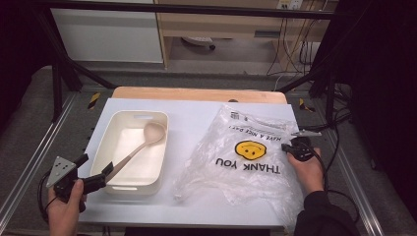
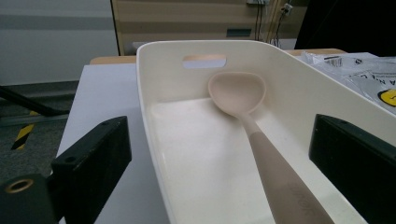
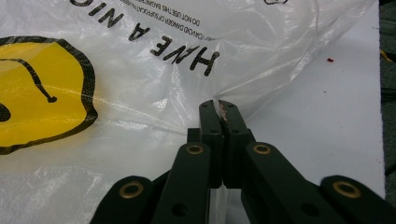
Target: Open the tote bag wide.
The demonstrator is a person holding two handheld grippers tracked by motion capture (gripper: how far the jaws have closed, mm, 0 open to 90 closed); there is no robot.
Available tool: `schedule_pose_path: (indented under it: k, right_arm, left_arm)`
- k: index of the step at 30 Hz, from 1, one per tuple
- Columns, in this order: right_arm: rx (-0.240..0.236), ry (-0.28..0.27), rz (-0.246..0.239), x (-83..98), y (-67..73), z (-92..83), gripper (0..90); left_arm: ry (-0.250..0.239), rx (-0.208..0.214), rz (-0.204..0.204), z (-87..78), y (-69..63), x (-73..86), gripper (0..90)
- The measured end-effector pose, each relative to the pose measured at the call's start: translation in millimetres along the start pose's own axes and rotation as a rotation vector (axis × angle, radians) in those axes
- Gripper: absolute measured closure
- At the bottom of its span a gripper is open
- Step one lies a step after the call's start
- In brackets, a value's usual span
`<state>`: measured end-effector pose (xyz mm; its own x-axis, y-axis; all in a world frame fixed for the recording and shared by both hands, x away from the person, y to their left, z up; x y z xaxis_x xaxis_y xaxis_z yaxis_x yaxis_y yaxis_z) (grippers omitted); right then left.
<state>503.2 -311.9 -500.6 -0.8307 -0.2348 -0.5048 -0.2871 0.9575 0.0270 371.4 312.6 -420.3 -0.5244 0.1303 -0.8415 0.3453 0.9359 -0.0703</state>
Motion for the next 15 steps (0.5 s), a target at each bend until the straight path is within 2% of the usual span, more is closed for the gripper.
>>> schedule_pose_path:
  k: [3,7,12,15]
  right_arm:
    - [-0.010,-0.010,0.022,-0.9,-2.0,0.7,90.0]
    - [0.019,-0.026,0.075,-3.6,-8.6,2.5,90.0]
    - [0.078,-0.041,0.179,-5.3,-25.3,2.5,90.0]
    - [0.102,-0.064,0.261,-6.8,-37.0,0.4,90.0]
  left_arm:
    - [0.001,0.001,-0.001,0.1,0.1,0.2,5.8]
    - [0.001,0.000,-0.002,0.4,0.3,0.2,5.8]
    - [0.006,0.001,-0.001,0.9,0.4,0.7,5.9]
    - [0.005,0.000,-0.001,1.0,0.6,0.7,5.9]
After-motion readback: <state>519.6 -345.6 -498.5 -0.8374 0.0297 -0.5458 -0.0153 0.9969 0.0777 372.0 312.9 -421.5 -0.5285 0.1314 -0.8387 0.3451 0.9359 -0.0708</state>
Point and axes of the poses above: each handheld gripper's, and its own axes: z roughly forward along the jaws, x roughly out of its underside, y roughly to its left, the point moved 7 cm from there along z, roughly forward along the jaws, and after that the axes turned 15 degrees about y, right-handed, at the moved point
